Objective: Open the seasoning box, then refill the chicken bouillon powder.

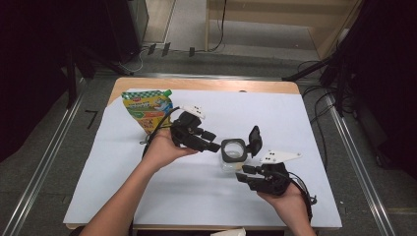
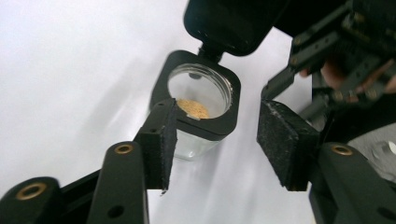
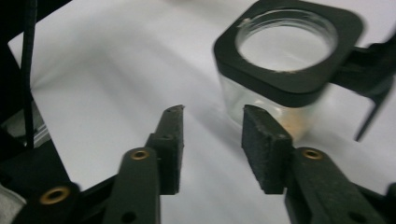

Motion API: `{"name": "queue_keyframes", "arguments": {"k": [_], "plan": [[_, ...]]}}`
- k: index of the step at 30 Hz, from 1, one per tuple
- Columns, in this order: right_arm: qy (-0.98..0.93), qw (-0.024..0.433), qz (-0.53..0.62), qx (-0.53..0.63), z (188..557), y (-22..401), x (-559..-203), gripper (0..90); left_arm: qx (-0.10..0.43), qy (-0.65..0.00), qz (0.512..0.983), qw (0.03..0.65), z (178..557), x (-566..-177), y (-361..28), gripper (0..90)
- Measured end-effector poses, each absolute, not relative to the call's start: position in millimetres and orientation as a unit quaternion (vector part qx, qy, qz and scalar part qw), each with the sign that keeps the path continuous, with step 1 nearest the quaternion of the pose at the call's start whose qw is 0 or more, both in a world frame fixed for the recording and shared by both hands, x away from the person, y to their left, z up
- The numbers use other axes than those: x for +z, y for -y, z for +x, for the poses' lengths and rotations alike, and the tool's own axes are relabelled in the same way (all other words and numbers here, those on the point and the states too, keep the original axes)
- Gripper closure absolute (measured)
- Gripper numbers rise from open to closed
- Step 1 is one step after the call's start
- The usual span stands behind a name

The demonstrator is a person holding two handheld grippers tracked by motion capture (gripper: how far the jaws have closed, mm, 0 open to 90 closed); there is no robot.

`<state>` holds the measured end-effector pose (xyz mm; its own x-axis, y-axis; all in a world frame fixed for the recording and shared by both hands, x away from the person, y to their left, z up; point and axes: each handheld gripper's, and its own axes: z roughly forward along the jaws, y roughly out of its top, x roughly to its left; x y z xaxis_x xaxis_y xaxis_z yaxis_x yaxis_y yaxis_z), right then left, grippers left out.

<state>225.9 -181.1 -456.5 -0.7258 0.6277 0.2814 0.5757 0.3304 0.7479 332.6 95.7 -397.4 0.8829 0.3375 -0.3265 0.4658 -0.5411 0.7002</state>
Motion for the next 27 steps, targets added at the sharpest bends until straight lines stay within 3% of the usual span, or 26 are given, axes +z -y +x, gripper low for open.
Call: {"name": "queue_keyframes", "arguments": {"k": [5,16,24,27], "plan": [[-0.831,0.023,0.334,0.444,224.7,163.8,-459.4,46.7,-0.065,-0.248,0.871,0.419,332.8,-399.6,-114.3,42.7],[-0.849,0.001,0.307,0.430,224.3,136.1,-466.6,51.7,-0.058,-0.270,0.861,0.427,330.3,-401.0,-146.4,40.3],[-0.848,-0.003,0.298,0.438,224.3,127.3,-469.7,49.9,-0.050,-0.288,0.854,0.429,331.4,-399.9,-166.9,40.6],[-0.849,0.001,0.293,0.439,225.1,125.4,-469.4,44.8,-0.049,-0.298,0.851,0.431,332.3,-398.7,-177.2,40.6]]}}
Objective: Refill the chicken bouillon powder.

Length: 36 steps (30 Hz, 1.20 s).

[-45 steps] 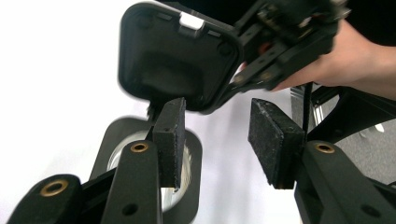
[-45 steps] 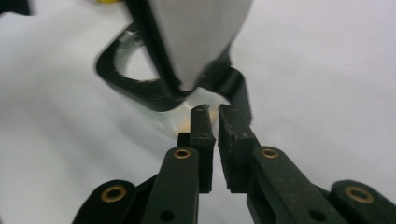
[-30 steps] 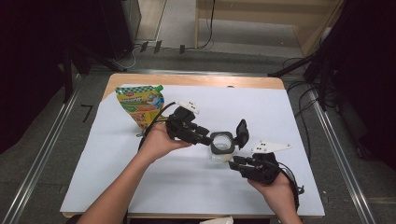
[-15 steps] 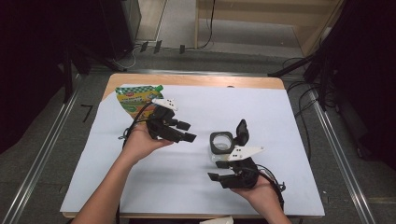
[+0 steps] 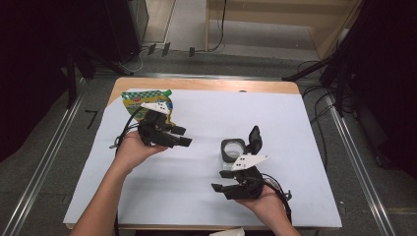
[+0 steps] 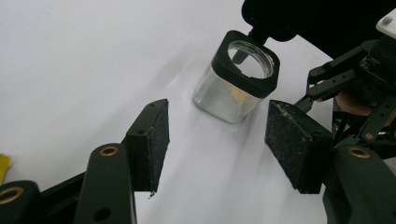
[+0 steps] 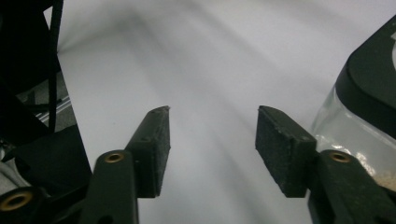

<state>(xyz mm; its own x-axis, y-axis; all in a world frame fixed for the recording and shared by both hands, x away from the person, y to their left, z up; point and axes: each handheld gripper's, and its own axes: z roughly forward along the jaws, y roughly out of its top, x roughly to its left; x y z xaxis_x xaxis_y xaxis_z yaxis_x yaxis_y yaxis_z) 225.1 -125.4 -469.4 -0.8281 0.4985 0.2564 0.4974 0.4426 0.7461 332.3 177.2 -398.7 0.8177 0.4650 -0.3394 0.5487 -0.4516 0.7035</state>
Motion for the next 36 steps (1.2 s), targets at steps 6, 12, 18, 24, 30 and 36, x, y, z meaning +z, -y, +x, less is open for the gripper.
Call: {"name": "queue_keyframes", "arguments": {"k": [6,12,18,24,30,36], "plan": [[-0.855,0.003,0.285,0.434,225.8,119.1,-471.2,42.3,-0.031,-0.320,0.847,0.423,332.0,-399.8,-199.4,41.4],[-0.859,0.002,0.276,0.432,226.9,114.5,-472.3,42.4,-0.023,-0.329,0.847,0.416,331.0,-401.8,-214.0,42.1],[-0.861,-0.004,0.270,0.431,227.9,110.3,-473.6,42.4,-0.007,-0.351,0.836,0.422,329.3,-399.7,-238.6,42.9],[-0.865,-0.008,0.261,0.428,228.4,106.6,-475.0,42.7,0.007,-0.375,0.824,0.425,330.6,-397.4,-263.5,43.9],[-0.868,-0.010,0.256,0.425,228.8,104.1,-476.8,43.0,0.016,-0.390,0.816,0.426,338.3,-395.7,-279.7,44.3],[-0.869,-0.011,0.258,0.422,228.6,104.5,-477.7,43.1,0.029,-0.407,0.813,0.416,343.7,-394.9,-294.9,44.4]]}}
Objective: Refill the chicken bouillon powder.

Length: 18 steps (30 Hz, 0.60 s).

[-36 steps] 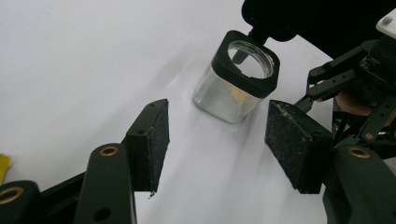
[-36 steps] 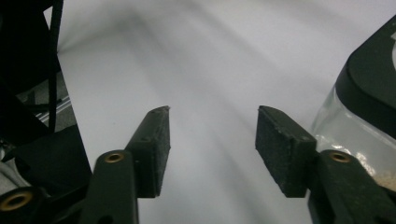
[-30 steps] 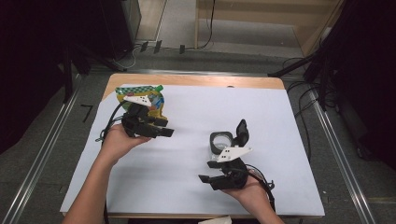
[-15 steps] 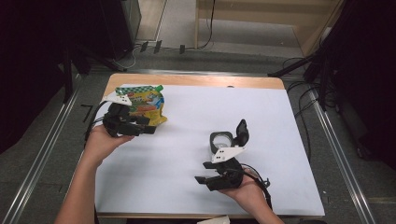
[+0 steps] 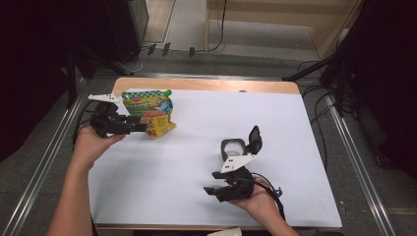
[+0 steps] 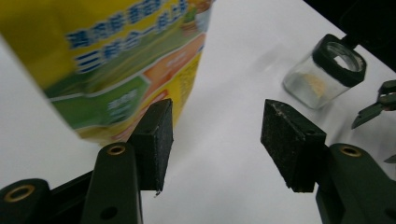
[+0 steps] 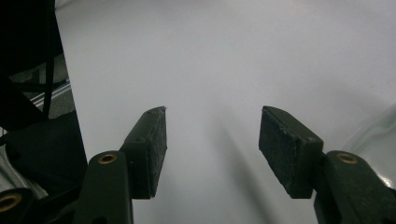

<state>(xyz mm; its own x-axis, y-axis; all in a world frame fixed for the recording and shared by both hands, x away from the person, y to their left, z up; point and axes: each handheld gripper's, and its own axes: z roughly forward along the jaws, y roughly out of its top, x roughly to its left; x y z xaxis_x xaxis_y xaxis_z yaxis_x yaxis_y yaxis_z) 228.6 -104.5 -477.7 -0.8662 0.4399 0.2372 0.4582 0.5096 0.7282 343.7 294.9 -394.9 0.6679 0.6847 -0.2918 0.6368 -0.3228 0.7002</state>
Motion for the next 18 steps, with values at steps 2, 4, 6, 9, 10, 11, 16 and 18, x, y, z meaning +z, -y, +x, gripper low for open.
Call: {"name": "queue_keyframes", "arguments": {"k": [2,4,6,9,10,11,16,18], "plan": [[0.869,0.010,-0.258,-0.423,229.2,104.9,-478.4,43.1,0.031,-0.411,0.812,0.414,345.8,-395.0,-299.6,44.4],[0.869,0.010,-0.258,-0.422,229.2,105.3,-478.6,43.1,0.035,-0.416,0.809,0.413,347.2,-393.8,-304.3,44.4],[0.869,0.010,-0.260,-0.421,228.6,105.8,-478.6,43.2,0.040,-0.423,0.806,0.413,347.3,-390.2,-312.9,44.6],[0.869,0.010,-0.261,-0.421,228.4,106.4,-478.6,43.2,0.046,-0.428,0.801,0.416,347.7,-387.7,-319.8,44.7],[0.868,0.010,-0.262,-0.422,228.2,106.7,-478.5,43.2,0.051,-0.433,0.798,0.417,347.9,-386.5,-323.4,44.7],[0.868,0.010,-0.262,-0.422,228.0,106.9,-478.6,43.2,0.052,-0.435,0.795,0.420,348.9,-385.9,-326.5,44.7],[0.867,0.007,-0.261,-0.424,228.2,106.3,-477.1,43.3,0.061,-0.439,0.790,0.424,355.3,-382.2,-332.9,44.7],[0.865,0.008,-0.264,-0.426,228.7,105.5,-475.7,43.4,0.064,-0.438,0.790,0.425,360.8,-380.3,-333.1,44.4]]}}
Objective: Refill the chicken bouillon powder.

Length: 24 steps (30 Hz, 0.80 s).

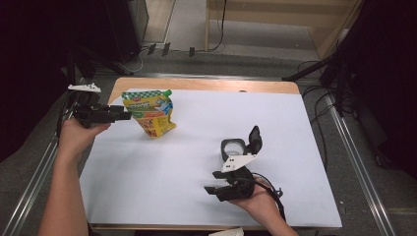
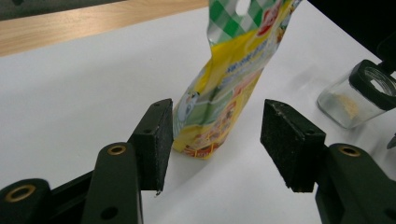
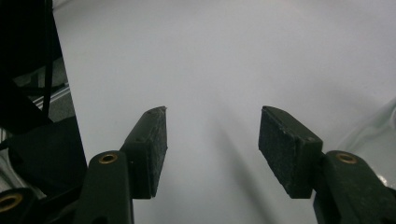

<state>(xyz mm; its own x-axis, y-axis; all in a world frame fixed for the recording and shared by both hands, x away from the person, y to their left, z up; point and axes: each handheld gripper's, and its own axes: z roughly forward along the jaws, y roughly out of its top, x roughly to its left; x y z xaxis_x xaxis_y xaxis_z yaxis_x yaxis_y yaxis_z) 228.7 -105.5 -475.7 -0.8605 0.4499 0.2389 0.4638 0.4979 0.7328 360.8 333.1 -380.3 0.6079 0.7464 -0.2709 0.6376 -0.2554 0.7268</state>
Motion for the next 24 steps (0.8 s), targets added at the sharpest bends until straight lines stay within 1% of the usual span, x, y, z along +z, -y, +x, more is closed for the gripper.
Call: {"name": "queue_keyframes", "arguments": {"k": [5,8,11,13,16,17,18,20,21,23,24], "plan": [[0.866,0.006,-0.260,-0.428,230.9,101.9,-472.7,43.3,0.068,-0.433,0.788,0.433,367.3,-378.1,-327.4,44.6],[0.866,0.005,-0.259,-0.428,234.5,97.5,-470.1,43.3,0.067,-0.427,0.795,0.425,373.0,-379.6,-317.4,45.4],[0.859,0.018,-0.262,-0.439,240.7,92.0,-468.5,43.3,0.070,-0.422,0.798,0.425,377.0,-380.9,-306.2,47.8],[0.857,0.024,-0.263,-0.441,244.6,87.0,-466.4,43.3,0.077,-0.419,0.802,0.419,379.2,-382.7,-299.9,51.4],[0.861,0.015,-0.259,-0.438,250.5,78.2,-463.8,43.4,0.077,-0.419,0.802,0.418,380.6,-383.5,-294.9,55.2],[0.861,0.013,-0.258,-0.439,252.1,75.4,-463.7,43.5,0.076,-0.421,0.799,0.422,380.5,-383.1,-294.3,57.7],[0.862,0.010,-0.257,-0.438,254.9,70.1,-465.3,43.7,0.075,-0.423,0.795,0.429,380.0,-382.5,-293.9,63.8],[0.862,0.009,-0.257,-0.438,256.0,67.4,-467.0,43.9,0.075,-0.420,0.797,0.428,379.7,-382.6,-293.5,65.1],[0.863,0.010,-0.257,-0.435,256.5,65.4,-468.6,44.1,0.072,-0.416,0.798,0.431,379.3,-383.1,-293.0,67.5],[0.866,0.008,-0.255,-0.431,257.0,62.2,-472.1,44.5,0.074,-0.407,0.802,0.431,377.5,-383.5,-289.9,75.1],[0.866,0.006,-0.254,-0.430,256.7,61.3,-473.4,44.6,0.075,-0.404,0.803,0.431,377.1,-383.7,-287.7,76.3]]}}
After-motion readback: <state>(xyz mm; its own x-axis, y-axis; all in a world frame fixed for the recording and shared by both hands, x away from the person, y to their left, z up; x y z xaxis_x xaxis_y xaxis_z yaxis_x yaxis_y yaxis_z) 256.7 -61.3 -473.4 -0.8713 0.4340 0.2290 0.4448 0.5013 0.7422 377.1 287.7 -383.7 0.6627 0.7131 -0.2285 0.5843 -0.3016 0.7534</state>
